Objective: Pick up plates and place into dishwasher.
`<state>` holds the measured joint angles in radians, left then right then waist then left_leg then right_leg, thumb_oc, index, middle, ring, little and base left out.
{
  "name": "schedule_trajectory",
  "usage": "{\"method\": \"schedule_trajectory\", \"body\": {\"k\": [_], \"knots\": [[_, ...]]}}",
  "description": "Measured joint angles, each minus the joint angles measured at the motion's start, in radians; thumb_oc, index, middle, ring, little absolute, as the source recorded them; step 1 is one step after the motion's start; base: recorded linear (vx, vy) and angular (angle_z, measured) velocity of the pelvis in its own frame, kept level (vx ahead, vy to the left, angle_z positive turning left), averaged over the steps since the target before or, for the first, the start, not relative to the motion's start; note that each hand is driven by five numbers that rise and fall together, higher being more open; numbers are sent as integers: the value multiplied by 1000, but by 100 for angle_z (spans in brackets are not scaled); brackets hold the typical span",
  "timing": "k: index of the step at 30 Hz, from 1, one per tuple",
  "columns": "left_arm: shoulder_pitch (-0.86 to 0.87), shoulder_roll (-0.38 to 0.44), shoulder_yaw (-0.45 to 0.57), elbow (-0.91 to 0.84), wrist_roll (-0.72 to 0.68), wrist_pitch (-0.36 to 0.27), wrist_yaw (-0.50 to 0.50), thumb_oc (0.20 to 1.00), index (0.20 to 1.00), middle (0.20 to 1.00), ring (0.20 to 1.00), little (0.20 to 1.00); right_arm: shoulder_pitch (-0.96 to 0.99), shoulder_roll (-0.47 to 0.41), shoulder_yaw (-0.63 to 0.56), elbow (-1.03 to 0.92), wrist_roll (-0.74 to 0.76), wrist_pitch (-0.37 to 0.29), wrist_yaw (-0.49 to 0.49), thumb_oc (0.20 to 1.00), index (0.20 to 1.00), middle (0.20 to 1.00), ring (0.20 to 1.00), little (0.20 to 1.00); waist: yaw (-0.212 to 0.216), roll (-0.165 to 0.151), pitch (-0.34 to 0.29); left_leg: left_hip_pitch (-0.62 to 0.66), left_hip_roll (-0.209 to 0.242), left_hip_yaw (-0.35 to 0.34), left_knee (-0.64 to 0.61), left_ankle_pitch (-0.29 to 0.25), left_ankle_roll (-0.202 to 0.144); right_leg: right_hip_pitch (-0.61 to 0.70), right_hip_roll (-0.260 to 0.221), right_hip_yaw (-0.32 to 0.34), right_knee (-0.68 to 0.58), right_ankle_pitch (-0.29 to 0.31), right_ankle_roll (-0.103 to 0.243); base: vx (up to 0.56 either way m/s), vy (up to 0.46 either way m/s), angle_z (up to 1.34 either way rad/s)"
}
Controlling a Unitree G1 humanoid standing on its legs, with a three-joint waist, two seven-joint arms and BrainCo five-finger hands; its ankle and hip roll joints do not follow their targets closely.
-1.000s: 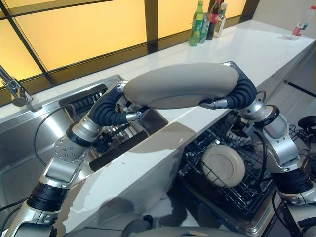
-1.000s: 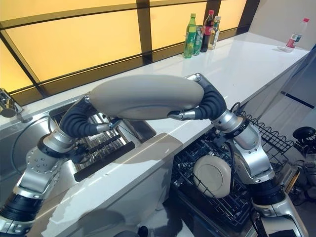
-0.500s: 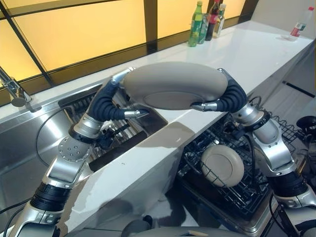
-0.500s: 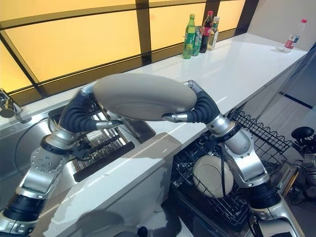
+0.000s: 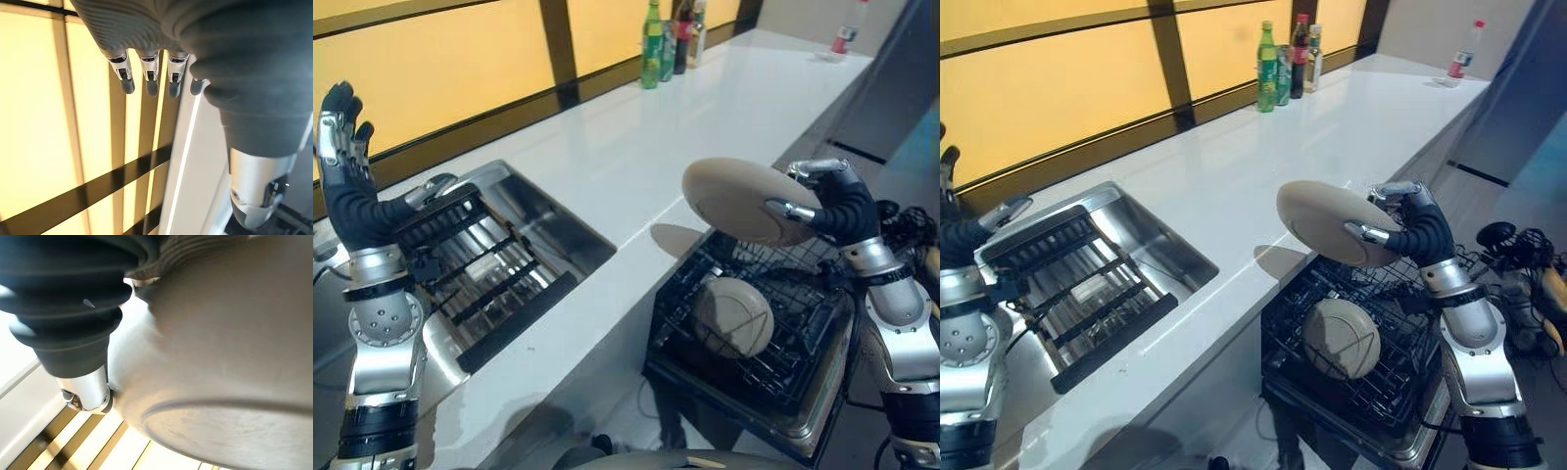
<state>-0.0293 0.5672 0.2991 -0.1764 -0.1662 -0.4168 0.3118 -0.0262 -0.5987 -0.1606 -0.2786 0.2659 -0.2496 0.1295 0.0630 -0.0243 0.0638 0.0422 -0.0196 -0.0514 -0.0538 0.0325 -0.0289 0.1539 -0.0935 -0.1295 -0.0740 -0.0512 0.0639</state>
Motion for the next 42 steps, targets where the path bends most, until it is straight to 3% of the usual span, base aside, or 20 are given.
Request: {"method": "schedule_trajectory", "body": {"k": [7, 12, 16, 21, 25, 31, 42], "knots": [[76, -6, 44, 4, -3, 18, -33, 1000, 1000, 1000, 1000, 1000, 94, 0, -33, 68, -39, 36, -48, 200, 200, 200, 200, 200, -30, 2, 2, 18, 6, 45, -8, -10, 4, -49, 3, 51, 75, -27, 4, 90, 54, -24], [88, -4, 30, 67, -12, 16, -43, 1000, 1000, 1000, 1000, 1000, 118, 3, -25, 125, -39, 38, -61, 200, 200, 200, 200, 200, -51, 5, 43, 5, 0, 8, 35, -27, 8, -72, -5, 89, 125, -50, 10, -59, -146, -4], [23, 2, -39, 98, -12, 15, -5, 1000, 1000, 1000, 1000, 1000, 69, -9, -3, 253, -43, 32, -110, 200, 200, 200, 200, 200, -49, 20, 84, -112, 4, -14, 99, -16, 7, -161, 6, 110, 155, -37, 7, -249, -225, 10], [-88, 40, -123, 116, -5, 32, 62, 1000, 1000, 1000, 1000, 1000, -101, -50, 87, 344, -49, 39, -197, 200, 200, 200, 200, 200, -47, 37, 195, -242, 20, -46, 160, -2, -9, -251, 32, 89, 156, 3, -9, -208, -223, 12], [-105, 66, -126, 132, -9, 44, 94, 1000, 1000, 1000, 1000, 1000, -196, -51, 115, 421, -49, 37, -247, 200, 200, 200, 200, 200, -40, 41, 273, -278, 29, -69, 168, 9, -23, -270, 49, 58, 156, 9, -22, -107, -153, 19], [-175, 114, -168, 133, -13, 42, 125, 1000, 1000, 1000, 1000, 1000, -307, -99, 168, 555, -49, 35, -301, 200, 200, 200, 200, 200, 5, 72, 328, -321, 32, -113, 169, 19, -37, -294, 58, 15, 156, 8, -34, -27, -93, 19], [-191, 156, -171, 162, -15, 39, 142, 1000, 1000, 1000, 1000, 1000, -413, -165, 156, 569, -57, 9, -387, 200, 200, 200, 200, 200, 14, 61, 349, -332, 31, -123, 174, 21, -36, -293, 55, -6, 157, 3, -35, 48, -34, 7]]}}
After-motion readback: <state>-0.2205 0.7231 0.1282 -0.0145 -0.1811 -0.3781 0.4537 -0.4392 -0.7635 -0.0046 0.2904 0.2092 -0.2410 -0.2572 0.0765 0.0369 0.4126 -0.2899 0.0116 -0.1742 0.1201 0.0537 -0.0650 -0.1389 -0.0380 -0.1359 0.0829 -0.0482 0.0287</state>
